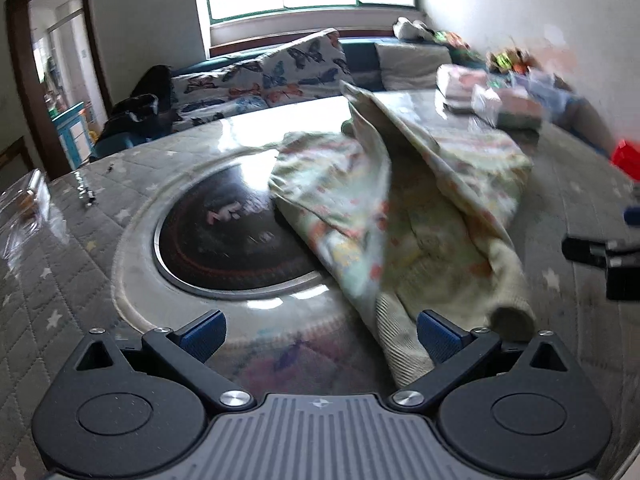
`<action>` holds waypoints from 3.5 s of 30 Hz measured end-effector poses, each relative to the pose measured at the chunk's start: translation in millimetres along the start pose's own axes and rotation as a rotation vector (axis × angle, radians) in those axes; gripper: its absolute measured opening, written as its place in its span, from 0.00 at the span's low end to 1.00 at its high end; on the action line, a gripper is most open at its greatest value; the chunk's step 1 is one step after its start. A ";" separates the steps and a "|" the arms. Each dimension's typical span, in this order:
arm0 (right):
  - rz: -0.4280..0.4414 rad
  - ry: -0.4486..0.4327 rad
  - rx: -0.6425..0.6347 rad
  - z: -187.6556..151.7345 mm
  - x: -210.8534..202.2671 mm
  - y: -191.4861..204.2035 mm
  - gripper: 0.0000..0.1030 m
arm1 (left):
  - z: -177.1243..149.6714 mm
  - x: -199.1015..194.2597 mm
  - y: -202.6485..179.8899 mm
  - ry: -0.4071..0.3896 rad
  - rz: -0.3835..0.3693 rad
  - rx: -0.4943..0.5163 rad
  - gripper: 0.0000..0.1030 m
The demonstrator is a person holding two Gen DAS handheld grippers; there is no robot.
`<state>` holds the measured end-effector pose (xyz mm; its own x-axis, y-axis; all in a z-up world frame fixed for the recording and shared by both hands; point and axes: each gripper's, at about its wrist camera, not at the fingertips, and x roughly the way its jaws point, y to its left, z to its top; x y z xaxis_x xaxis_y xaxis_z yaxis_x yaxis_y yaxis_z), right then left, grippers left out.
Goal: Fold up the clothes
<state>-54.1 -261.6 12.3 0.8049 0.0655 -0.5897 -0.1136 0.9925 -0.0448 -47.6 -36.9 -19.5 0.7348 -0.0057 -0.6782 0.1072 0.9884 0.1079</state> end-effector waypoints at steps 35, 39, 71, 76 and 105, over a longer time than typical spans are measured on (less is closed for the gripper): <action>0.231 0.061 -0.133 -5.5 14.0 47.8 1.00 | -9.6 -38.5 25.9 -0.050 0.002 -0.023 1.00; 0.230 0.051 -0.137 -4.8 8.1 47.3 1.00 | -6.9 -38.0 19.7 -0.051 0.012 -0.009 1.00; 0.214 0.050 -0.145 23.6 16.1 41.0 1.00 | 24.3 -16.6 19.3 -0.042 0.019 0.023 1.00; 0.205 0.057 -0.138 32.9 25.7 37.6 1.00 | 34.1 -6.7 22.0 -0.038 0.017 0.027 1.00; 0.170 0.040 -0.120 103.5 81.6 17.4 0.85 | 95.7 47.3 24.3 -0.070 -0.069 0.013 0.99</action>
<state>69.9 -228.3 46.9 0.7444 0.2244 -0.6288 -0.3164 0.9479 -0.0363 53.8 -27.7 20.6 0.7704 -0.0851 -0.6319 0.1678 0.9832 0.0721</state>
